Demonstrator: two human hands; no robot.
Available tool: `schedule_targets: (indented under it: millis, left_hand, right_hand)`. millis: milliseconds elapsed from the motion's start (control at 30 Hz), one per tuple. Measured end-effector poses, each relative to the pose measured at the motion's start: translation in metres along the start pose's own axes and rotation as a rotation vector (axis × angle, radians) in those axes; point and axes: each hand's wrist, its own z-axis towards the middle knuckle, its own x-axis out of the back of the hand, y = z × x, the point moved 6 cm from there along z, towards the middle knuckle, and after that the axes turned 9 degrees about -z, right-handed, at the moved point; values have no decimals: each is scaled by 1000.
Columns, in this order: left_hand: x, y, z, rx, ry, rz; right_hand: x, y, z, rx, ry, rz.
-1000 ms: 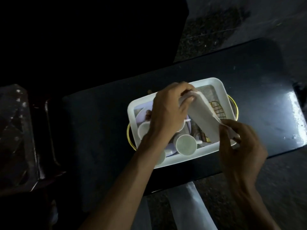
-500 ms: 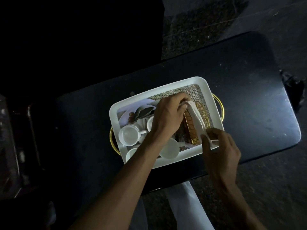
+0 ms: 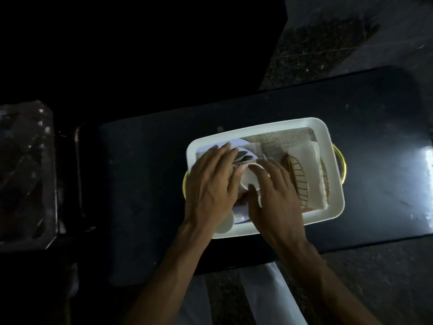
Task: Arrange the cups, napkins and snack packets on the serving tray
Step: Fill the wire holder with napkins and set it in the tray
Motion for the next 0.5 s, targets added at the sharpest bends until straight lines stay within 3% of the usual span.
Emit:
schedule_targets:
  millis: [267,500]
  left_hand:
    - [64,-101,-56,161,-176,321]
    - [142,-176,-105,281,-20,339]
  right_hand:
    - [-52,-90,17,135,-277,-278]
    - [-81,-185,23,183,-275,-347]
